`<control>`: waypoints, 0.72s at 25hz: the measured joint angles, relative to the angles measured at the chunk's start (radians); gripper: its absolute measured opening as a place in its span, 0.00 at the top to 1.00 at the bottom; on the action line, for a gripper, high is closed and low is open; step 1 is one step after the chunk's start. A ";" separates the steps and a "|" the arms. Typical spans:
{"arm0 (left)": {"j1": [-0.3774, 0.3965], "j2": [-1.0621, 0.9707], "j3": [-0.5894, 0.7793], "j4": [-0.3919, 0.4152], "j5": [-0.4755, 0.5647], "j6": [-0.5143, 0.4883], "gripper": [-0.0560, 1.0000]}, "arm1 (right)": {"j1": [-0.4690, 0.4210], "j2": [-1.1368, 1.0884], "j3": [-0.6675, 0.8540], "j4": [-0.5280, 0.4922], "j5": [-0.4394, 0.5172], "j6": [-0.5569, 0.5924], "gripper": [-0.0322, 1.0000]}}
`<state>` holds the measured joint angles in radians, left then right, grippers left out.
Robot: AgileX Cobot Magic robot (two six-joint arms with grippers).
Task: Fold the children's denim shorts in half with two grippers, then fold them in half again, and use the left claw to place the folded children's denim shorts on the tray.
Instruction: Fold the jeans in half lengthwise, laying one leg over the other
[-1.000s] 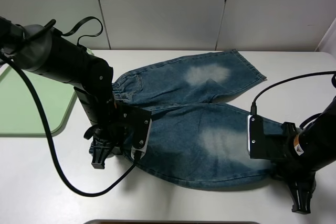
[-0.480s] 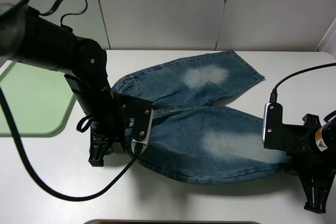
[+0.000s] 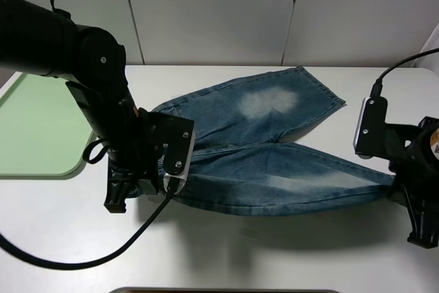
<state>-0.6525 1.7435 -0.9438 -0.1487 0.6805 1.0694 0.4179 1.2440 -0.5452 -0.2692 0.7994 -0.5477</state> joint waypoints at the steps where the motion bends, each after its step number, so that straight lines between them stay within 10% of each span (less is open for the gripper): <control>1: 0.000 -0.007 0.000 0.005 0.012 -0.015 0.93 | 0.000 -0.001 -0.017 -0.006 0.015 0.001 1.00; 18: -0.002 -0.148 -0.003 0.114 0.132 -0.317 0.93 | 0.000 0.000 -0.286 -0.081 0.071 -0.006 1.00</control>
<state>-0.6545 1.5959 -0.9471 -0.0342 0.8121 0.7524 0.4179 1.2439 -0.8312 -0.3504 0.8702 -0.5540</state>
